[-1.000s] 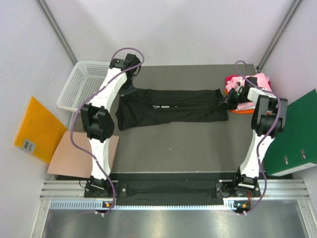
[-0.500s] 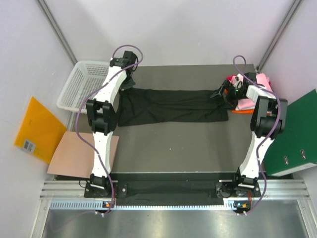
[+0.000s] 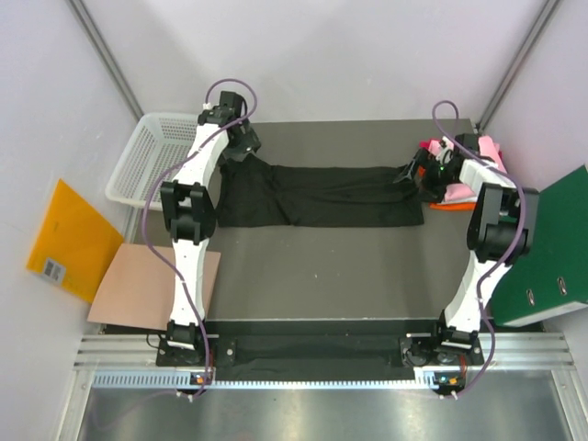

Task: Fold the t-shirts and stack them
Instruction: Fold the other side of the tshirt into a rectangle, then rotate the tshirt 90 degrees

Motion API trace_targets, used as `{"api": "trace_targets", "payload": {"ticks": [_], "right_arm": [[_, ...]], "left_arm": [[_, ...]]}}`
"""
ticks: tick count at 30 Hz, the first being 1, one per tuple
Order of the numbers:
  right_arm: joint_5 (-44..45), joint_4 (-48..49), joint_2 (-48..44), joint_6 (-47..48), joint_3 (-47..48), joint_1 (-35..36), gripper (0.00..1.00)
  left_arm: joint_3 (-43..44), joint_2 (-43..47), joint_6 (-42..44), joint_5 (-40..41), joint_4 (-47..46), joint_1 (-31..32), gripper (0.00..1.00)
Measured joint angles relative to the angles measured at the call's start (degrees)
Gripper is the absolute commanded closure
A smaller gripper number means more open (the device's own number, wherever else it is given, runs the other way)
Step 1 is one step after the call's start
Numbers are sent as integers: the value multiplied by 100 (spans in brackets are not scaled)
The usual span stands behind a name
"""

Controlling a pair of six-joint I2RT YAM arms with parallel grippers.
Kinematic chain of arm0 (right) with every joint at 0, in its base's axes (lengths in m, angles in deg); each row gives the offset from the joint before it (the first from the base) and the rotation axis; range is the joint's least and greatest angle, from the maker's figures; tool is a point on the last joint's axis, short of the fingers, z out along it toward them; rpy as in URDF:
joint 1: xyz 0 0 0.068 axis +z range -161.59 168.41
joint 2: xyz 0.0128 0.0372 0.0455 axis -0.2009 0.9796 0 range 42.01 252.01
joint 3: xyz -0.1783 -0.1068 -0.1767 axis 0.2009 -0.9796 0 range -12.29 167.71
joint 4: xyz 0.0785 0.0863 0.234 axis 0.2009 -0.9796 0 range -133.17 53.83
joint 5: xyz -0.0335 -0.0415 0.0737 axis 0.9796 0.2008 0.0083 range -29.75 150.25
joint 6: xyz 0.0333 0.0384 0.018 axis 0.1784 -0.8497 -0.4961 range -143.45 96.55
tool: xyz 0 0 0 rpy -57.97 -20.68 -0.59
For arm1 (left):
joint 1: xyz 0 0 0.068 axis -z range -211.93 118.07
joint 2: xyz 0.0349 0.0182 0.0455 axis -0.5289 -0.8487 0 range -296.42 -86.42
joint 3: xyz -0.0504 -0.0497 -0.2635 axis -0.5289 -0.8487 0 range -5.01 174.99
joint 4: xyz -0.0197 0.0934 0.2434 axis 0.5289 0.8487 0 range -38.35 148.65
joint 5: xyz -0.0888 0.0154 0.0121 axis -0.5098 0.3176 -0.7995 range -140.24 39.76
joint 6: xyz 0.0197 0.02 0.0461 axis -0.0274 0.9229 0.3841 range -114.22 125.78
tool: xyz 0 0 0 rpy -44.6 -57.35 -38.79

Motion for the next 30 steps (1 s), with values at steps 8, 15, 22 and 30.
{"api": "trace_targets", "payload": {"ticks": [8,15,22,30], "right_arm": [[1073,-400,-645,667,516,463,0],[1718,-455,-313,981,1357,876,0],[2507,-629,800,1287,2284,1355,0],[3141,-767,1231,1534,2645,1488,0]], "left_arm": [[-1228,741,59,-553,-485,-92,1],[-3071,2308,-269,-1178,-758,-55,3],[-5261,3191,-1005,-1875,-1263,-35,8],[-6402,3440,-1836,-2061,-1401,-35,7]]}}
